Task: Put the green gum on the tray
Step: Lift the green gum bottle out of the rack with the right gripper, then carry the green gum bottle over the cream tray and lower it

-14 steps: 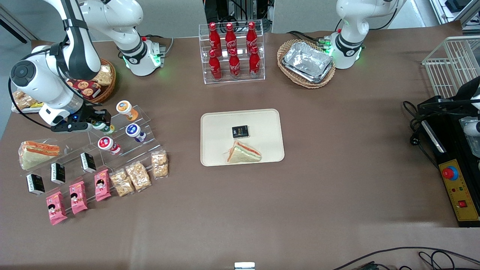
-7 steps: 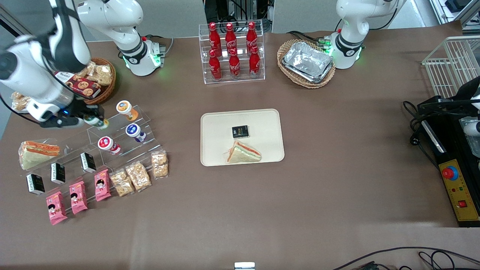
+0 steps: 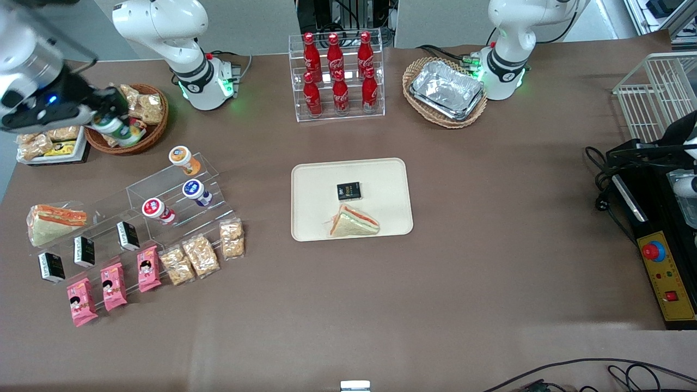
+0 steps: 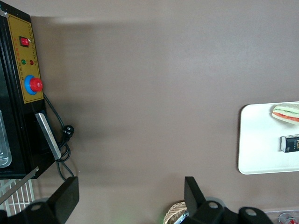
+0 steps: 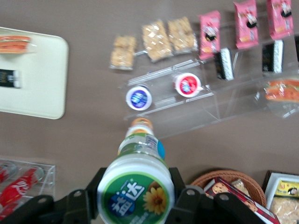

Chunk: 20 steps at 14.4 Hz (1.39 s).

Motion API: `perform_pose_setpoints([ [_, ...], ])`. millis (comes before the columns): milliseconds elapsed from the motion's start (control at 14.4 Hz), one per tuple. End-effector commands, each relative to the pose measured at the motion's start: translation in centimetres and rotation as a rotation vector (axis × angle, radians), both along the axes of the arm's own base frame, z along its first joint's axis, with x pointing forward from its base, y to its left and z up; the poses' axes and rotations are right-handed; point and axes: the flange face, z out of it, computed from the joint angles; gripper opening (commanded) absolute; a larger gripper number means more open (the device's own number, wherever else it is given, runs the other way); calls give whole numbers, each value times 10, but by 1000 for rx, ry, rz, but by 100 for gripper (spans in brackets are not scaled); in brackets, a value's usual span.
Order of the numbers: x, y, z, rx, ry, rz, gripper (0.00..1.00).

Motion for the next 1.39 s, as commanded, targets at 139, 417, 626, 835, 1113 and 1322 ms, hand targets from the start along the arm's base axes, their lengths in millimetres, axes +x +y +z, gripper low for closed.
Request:
perform_pose_setpoints([
  [139,-25,179,20,6,7,-111,8],
  [417,-30,267,-56,3,37,-157,8],
  [626,-35,303,-148,34,16,-181,8],
  [835,-40,330,-246,84,34,-218,8],
  [1113,-32,344,-342,-20,-18,-176,8],
  [1322,-34,351,-379,-18,-13,-126,8],
])
